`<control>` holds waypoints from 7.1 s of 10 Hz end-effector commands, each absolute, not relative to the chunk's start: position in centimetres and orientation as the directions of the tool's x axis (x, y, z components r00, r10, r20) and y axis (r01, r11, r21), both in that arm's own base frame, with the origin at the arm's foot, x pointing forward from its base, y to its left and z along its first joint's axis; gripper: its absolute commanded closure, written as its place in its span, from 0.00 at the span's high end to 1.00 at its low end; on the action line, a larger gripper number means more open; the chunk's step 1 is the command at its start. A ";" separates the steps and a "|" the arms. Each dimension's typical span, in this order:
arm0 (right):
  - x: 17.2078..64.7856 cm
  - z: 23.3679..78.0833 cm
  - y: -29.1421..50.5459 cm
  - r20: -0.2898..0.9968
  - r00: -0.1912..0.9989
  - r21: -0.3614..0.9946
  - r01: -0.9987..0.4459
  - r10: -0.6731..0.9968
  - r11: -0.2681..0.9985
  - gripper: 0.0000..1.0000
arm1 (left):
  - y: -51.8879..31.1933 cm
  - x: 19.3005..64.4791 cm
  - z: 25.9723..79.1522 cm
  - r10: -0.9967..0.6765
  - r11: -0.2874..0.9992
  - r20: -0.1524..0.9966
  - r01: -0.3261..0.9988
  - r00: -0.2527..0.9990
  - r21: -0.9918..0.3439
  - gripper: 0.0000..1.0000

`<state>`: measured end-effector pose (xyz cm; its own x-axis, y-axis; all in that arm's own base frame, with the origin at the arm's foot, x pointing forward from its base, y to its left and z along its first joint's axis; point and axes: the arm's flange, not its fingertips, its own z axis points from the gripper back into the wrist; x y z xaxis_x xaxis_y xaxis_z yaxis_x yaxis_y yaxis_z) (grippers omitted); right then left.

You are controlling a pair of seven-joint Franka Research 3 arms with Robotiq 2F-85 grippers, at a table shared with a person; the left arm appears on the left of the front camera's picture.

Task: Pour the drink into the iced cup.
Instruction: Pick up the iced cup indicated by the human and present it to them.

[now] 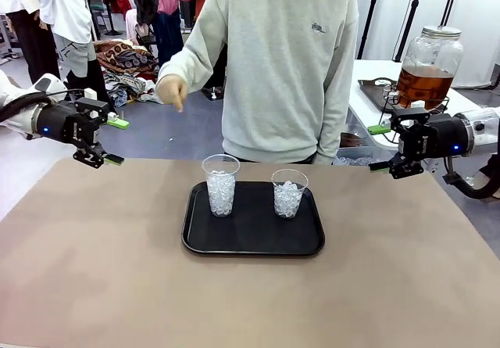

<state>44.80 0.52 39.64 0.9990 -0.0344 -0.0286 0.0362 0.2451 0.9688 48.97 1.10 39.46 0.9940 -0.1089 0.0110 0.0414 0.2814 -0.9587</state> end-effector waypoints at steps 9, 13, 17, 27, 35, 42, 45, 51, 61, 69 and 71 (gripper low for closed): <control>44.8 39.7 0.6 -0.030 0.999 0.969 0.039 -0.041 0.245 1.00 | 1.2 48.6 39.7 -0.105 0.276 0.017 0.045 0.994 -0.960 1.00; 44.8 39.7 0.6 -0.030 0.999 0.969 0.039 -0.041 0.245 1.00 | 1.2 48.6 39.7 -0.105 0.276 0.017 0.045 0.994 -0.960 1.00; 44.8 39.7 0.6 -0.030 0.999 0.969 0.039 -0.041 0.245 1.00 | 1.2 48.6 39.7 -0.105 0.276 0.017 0.045 0.994 -0.960 1.00; 44.8 39.7 0.6 -0.030 0.999 0.969 0.039 -0.041 0.245 1.00 | -0.3 48.3 39.5 -0.245 0.251 0.605 0.652 0.758 -0.715 1.00; 44.8 39.7 0.6 -0.030 0.999 0.969 0.039 -0.041 0.245 1.00 | -0.7 49.7 38.6 -0.257 0.154 0.757 0.798 0.601 -0.582 1.00; 44.8 39.7 0.6 -0.030 0.999 0.969 0.039 -0.041 0.245 1.00 | -4.5 50.5 33.8 -0.235 0.151 0.943 0.968 0.234 -0.202 1.00; 44.8 39.7 0.6 -0.030 0.999 0.969 0.039 -0.041 0.245 1.00 | -5.5 50.2 32.7 -0.234 0.162 0.953 0.974 0.195 -0.159 1.00; 44.8 39.7 0.6 -0.030 0.999 0.969 0.039 -0.041 0.245 1.00 | -5.3 50.7 32.7 -0.244 0.154 0.948 0.974 0.204 -0.169 1.00; 44.8 39.7 0.6 -0.030 0.999 0.969 0.039 -0.041 0.245 1.00 | -9.3 52.0 27.0 -0.195 0.194 0.981 0.980 -0.003 0.042 1.00; 44.8 39.7 0.6 -0.030 0.999 0.969 0.039 -0.041 0.245 1.00 | -12.5 50.9 24.0 -0.161 0.090 0.987 0.996 0.017 -0.002 1.00; 44.8 39.7 0.6 -0.030 0.999 0.969 0.039 -0.041 0.245 1.00 | -13.2 50.4 23.7 -0.162 0.059 0.987 0.998 0.011 -0.002 1.00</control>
